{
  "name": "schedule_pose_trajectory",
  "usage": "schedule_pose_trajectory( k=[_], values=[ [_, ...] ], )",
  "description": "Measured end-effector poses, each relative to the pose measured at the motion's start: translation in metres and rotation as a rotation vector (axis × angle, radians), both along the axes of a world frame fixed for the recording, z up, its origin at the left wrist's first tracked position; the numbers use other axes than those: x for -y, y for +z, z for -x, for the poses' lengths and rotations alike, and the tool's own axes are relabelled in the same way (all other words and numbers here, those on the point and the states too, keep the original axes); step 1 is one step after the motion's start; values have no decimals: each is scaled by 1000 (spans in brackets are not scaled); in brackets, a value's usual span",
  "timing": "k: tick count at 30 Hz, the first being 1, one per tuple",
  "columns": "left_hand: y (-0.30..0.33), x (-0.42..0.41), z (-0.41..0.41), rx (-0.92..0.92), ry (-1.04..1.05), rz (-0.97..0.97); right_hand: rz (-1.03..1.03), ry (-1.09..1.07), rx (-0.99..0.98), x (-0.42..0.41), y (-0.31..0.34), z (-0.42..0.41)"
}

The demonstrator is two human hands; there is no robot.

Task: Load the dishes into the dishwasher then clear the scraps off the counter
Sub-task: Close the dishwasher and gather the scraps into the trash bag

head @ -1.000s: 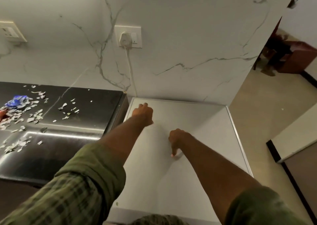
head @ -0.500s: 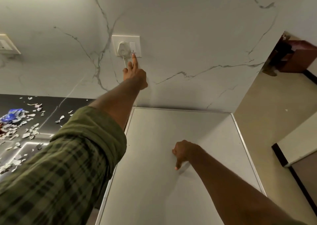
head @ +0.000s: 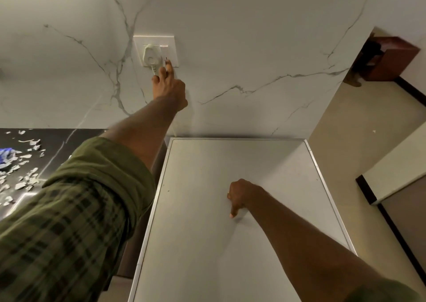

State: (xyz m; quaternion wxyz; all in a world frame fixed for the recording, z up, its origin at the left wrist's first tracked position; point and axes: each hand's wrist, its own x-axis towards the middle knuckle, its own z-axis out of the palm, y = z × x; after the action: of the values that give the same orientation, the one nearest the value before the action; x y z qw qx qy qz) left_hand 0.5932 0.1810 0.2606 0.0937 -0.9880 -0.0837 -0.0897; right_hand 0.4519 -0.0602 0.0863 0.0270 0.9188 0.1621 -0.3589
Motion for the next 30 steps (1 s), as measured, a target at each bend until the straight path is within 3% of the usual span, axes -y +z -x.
schedule_pose_trajectory(
  k=[5,12,15,30],
  values=[
    [-18,28,31,-32,-110,89,-4,6,24,1,4,2],
    [-167,90,150,-434,-240,263,-21,-6,72,5,5,20],
    [-205,100,198,-506,-218,371,10,19,99,7,3,37],
    [-220,110,326,-543,-120,412,-20,265,133,48,2,108]
  ],
)
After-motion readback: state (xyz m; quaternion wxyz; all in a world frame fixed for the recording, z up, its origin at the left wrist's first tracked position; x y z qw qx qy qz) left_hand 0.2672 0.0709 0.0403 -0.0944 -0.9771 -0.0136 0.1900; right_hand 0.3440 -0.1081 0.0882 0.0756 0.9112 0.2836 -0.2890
